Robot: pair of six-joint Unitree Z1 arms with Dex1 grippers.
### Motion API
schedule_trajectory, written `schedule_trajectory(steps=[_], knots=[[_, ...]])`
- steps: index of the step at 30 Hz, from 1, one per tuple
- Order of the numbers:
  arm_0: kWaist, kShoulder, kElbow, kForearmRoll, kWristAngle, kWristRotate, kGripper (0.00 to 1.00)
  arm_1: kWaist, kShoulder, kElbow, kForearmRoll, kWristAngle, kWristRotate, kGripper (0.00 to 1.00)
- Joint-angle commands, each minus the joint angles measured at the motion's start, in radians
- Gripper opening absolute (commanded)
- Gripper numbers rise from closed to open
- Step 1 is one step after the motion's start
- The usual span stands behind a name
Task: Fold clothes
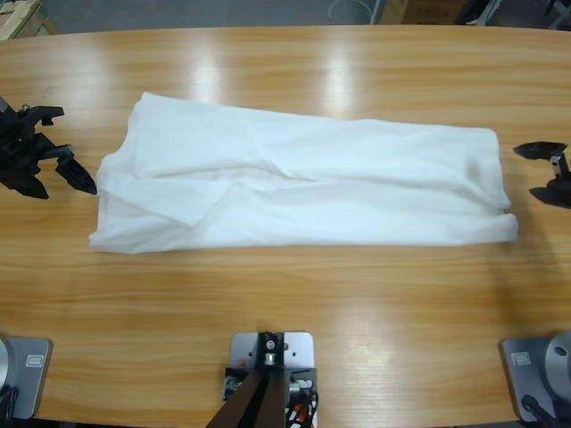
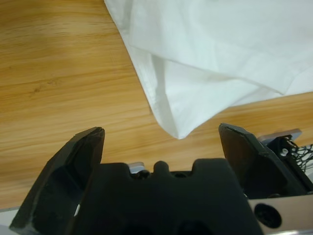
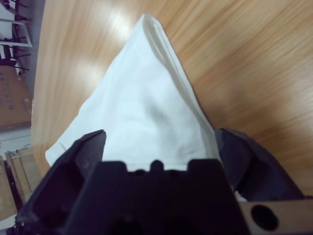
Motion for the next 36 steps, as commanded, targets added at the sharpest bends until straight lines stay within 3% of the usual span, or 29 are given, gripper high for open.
schedule_trajectory(steps=[1, 8, 16, 21, 22, 24, 26, 27, 32, 36], knots=[[-0.009, 0.042, 0.02, -0.007, 0.001, -0.003, 0.913, 0.001, 0.144, 0.089, -0.15, -0.002, 0.015, 0.905], [-0.012, 0.045, 0.02, -0.006, 0.001, -0.003, 0.913, 0.014, 0.257, 0.122, -0.264, 0.001, 0.014, 0.904], [-0.013, 0.056, 0.017, -0.007, 0.002, -0.003, 0.913, 0.146, 0.412, 0.125, -0.335, 0.046, 0.015, 0.904], [-0.014, 0.054, 0.017, -0.007, 0.002, -0.003, 0.913, 0.193, 0.397, 0.141, -0.334, 0.071, 0.028, 0.849], [-0.015, 0.054, 0.017, -0.008, 0.002, -0.003, 0.913, 0.2, 0.398, 0.141, -0.334, 0.071, 0.03, 0.75], [-0.015, 0.054, 0.017, -0.008, 0.002, -0.004, 0.913, 0.205, 0.402, 0.141, -0.334, 0.071, 0.03, 0.443], [-0.015, 0.051, 0.018, -0.007, 0.002, -0.005, 0.913, 0.205, 0.401, 0.144, -0.336, 0.071, 0.032, 0.078], [-0.015, 0.051, 0.018, -0.006, 0.002, -0.005, 0.913, 0.205, 0.399, 0.145, -0.339, 0.07, 0.032, 0.0], [-0.015, 0.054, 0.018, -0.007, 0.002, -0.005, 0.913, 0.205, 0.393, 0.169, -0.406, 0.072, 0.029, 0.0], [-0.015, 0.055, 0.017, -0.008, 0.002, -0.005, 0.913, 0.205, 0.401, 0.17, -0.477, 0.147, -0.016, 0.0]])
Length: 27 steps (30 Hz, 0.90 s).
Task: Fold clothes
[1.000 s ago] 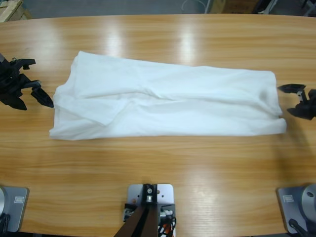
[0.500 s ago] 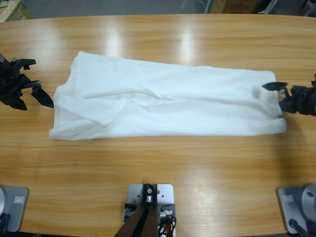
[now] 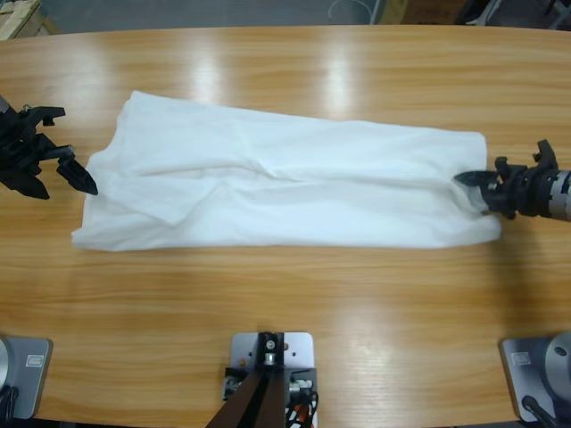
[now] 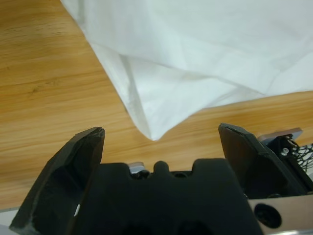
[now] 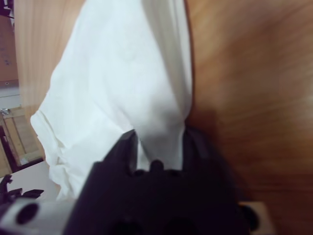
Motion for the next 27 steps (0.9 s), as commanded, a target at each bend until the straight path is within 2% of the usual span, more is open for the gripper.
schedule_trajectory(steps=[1, 5, 7, 12, 15, 18, 22, 27], knots=[[-0.009, 0.056, 0.017, -0.008, 0.002, -0.004, 0.913, 0.021, 0.088, 0.045, -0.119, 0.12, -0.049, 0.0], [-0.009, 0.056, 0.017, -0.008, 0.002, -0.004, 0.913, 0.021, 0.233, 0.037, -0.395, 0.333, -0.071, 0.0], [-0.009, 0.056, 0.017, -0.008, 0.002, -0.004, 0.913, 0.021, 0.329, 0.036, -0.513, 0.4, -0.068, 0.0], [-0.009, 0.054, 0.017, -0.008, 0.002, -0.004, 0.913, -0.025, 0.385, 0.053, -0.553, 0.384, -0.086, 0.0], [-0.009, 0.054, 0.017, -0.008, 0.002, -0.004, 0.913, -0.08, 0.36, 0.064, -0.549, 0.351, -0.103, 0.0], [-0.009, 0.051, 0.017, -0.008, 0.002, -0.004, 0.913, -0.083, 0.3, 0.061, -0.541, 0.34, -0.113, 0.0], [-0.009, 0.053, 0.017, -0.008, 0.002, -0.004, 0.913, -0.067, 0.136, 0.017, -0.363, 0.35, -0.149, 0.0], [-0.009, 0.051, 0.017, -0.008, 0.003, -0.004, 0.913, -0.009, -0.095, -0.217, 0.048, 0.368, -0.165, 0.0]])
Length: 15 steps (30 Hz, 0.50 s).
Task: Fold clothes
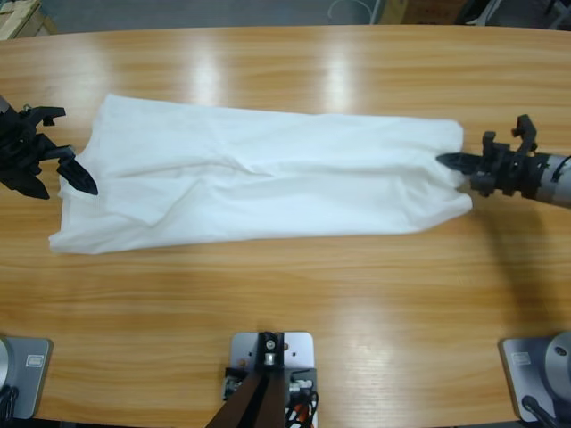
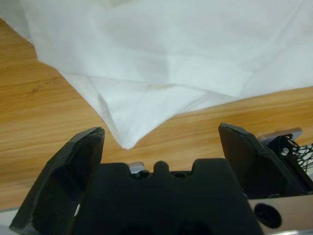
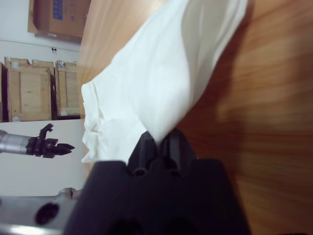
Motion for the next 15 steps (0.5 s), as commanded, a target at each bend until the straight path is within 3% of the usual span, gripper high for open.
schedule_trajectory(steps=[1, 8, 15], knots=[[-0.008, 0.051, 0.017, -0.008, 0.003, -0.004, 0.913, 0.062, -0.297, -0.266, 0.476, 0.012, -0.04, 0.0], [-0.008, 0.053, 0.017, -0.008, 0.003, -0.004, 0.913, 0.092, -0.321, -0.416, 0.79, -0.014, -0.12, 0.0], [-0.008, 0.05, 0.017, -0.008, 0.002, -0.004, 0.913, 0.003, -0.262, -0.468, 1.086, -0.167, -0.311, 0.0]])
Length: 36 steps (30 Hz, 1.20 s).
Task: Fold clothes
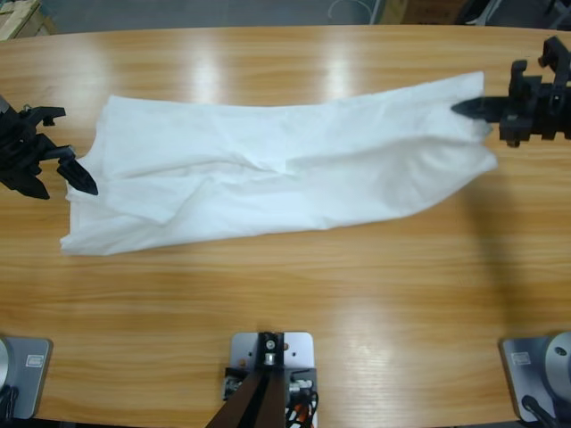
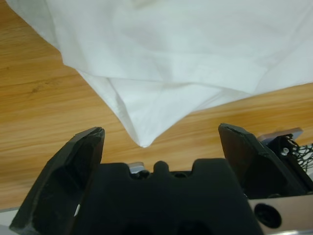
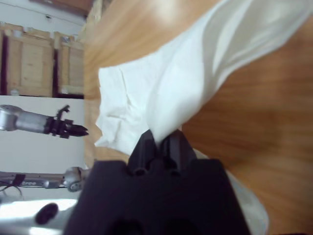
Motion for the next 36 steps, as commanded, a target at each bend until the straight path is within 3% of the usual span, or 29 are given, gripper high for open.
schedule_trajectory(steps=[1, 5, 15, 23, 36], knots=[[-0.008, 0.05, 0.017, -0.008, 0.002, -0.004, 0.913, -0.119, 0.042, -0.067, 0.288, -0.144, -0.195, 0.0], [-0.008, 0.055, 0.017, -0.008, 0.002, -0.004, 0.913, -0.217, 0.057, -0.175, 0.449, -0.168, -0.308, 0.0], [-0.008, 0.054, 0.017, -0.009, 0.002, -0.004, 0.913, -0.317, 0.11, -0.431, 0.722, -0.278, -0.453, 0.0], [-0.009, 0.052, 0.017, -0.008, 0.002, -0.004, 0.913, -0.337, 0.123, -0.569, 0.858, -0.383, -0.486, 0.0], [-0.009, 0.061, 0.015, -0.008, -0.001, -0.004, 0.913, -0.312, 0.097, -0.934, 1.177, -0.438, -0.496, 0.0]])
